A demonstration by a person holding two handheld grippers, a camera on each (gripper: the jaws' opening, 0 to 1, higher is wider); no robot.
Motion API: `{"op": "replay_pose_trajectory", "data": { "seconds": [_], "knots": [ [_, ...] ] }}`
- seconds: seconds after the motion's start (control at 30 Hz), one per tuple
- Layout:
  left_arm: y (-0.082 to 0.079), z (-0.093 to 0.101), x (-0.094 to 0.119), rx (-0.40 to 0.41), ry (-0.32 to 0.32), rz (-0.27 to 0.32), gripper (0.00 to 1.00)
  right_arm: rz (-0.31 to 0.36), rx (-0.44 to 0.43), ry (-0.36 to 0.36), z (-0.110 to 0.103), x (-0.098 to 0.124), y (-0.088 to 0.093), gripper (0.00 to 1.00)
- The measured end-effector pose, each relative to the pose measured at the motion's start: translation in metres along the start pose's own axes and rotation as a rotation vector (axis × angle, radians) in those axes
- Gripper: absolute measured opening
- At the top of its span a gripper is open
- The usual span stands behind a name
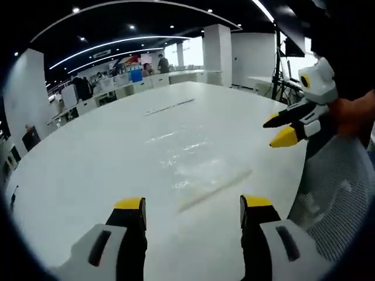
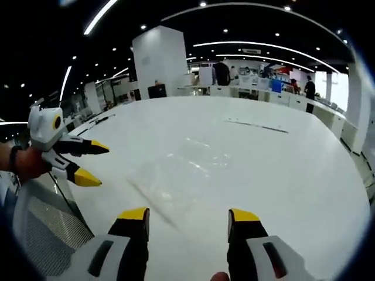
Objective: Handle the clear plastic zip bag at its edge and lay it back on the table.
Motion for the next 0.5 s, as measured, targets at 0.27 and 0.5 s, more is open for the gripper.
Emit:
{"op": "replay_pose_trajectory", "data": {
  "seconds": [0.27,0.5],
  "knots": [
    [0.0007,-0.0104,0.0045,0.030,-0.014,0.022,0.67,0.016,-0.017,0.016,0.0057,0.0042,-0.0004,0.60],
    [0.0039,-0.0091,0.0090,0.040,-0.019,0.017,0.71,0.020,-0.028,0.023,0.0088,0.0073,0.0025,0.64]
  ]
}}
Point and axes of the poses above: the point that each gripper's makers call its tool centre point, and the gripper's own axes: x roughly backward along the fingers, z roughly to its right, y roughly out of its underside, the point moved 2 cm from there along x, roughly backward along the fingers, and after that the axes turned 15 degrees about x, right-handed, at the moved point
